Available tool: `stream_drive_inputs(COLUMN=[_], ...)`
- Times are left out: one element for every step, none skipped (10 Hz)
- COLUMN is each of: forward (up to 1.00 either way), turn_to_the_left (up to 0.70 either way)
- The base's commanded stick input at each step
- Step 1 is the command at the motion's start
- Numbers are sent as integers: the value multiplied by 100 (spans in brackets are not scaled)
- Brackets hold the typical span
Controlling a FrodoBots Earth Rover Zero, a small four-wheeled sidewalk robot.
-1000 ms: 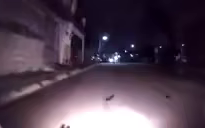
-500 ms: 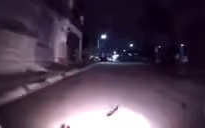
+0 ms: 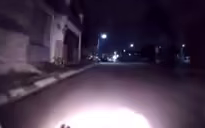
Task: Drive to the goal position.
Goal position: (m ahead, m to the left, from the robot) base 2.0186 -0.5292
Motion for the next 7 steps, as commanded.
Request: stream_drive_inputs(forward=[100,100,100,100,100,100,100], turn_to_the_left=[0,0,0,0,0,0,0])
